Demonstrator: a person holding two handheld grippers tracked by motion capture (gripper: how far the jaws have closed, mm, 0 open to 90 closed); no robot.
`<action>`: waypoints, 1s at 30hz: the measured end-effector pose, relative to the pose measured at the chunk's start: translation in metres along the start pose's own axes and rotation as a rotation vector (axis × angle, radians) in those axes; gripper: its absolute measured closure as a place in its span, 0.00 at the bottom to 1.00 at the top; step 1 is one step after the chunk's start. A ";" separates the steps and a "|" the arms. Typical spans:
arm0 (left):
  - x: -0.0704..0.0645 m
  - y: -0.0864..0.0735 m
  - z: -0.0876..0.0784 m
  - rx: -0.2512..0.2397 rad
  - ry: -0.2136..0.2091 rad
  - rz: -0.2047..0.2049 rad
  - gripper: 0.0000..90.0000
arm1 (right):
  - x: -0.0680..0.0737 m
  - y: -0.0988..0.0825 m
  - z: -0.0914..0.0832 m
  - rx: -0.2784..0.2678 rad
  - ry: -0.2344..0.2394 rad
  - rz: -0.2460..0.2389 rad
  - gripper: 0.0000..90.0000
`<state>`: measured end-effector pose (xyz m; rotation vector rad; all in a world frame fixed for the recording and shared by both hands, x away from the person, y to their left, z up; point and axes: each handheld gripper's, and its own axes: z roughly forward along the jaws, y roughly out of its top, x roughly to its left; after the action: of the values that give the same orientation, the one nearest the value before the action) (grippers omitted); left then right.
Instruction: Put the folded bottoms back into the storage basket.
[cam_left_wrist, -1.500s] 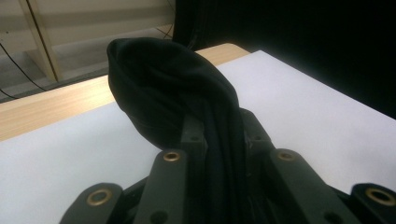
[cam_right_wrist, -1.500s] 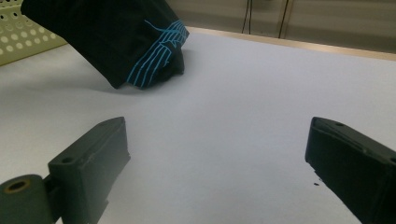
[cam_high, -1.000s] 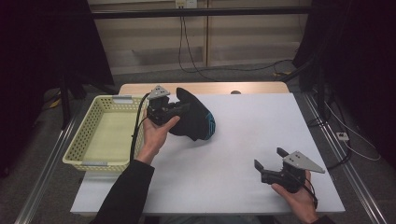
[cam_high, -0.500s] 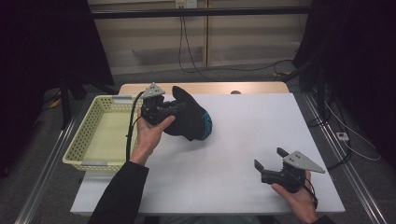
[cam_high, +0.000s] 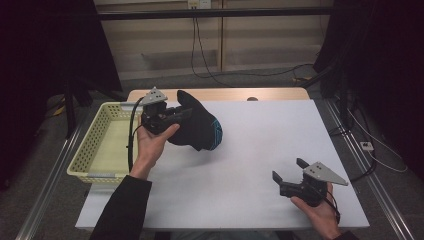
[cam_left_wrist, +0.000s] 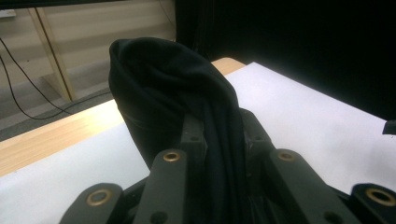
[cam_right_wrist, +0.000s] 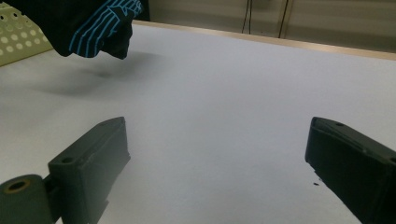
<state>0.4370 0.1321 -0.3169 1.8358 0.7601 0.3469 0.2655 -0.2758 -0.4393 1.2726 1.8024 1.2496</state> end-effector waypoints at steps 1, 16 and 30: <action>-0.001 -0.001 -0.003 0.005 0.008 0.007 0.85 | 0.000 0.000 0.000 0.000 0.000 0.000 0.06; 0.007 0.004 -0.033 -0.031 0.037 -0.002 0.85 | 0.000 0.000 0.000 -0.003 0.002 -0.003 0.06; 0.013 0.008 -0.054 -0.052 0.058 -0.001 0.85 | 0.001 0.000 -0.001 -0.005 0.002 -0.009 0.06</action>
<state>0.4194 0.1781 -0.2898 1.7829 0.7851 0.4176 0.2643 -0.2750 -0.4389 1.2600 1.8037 1.2505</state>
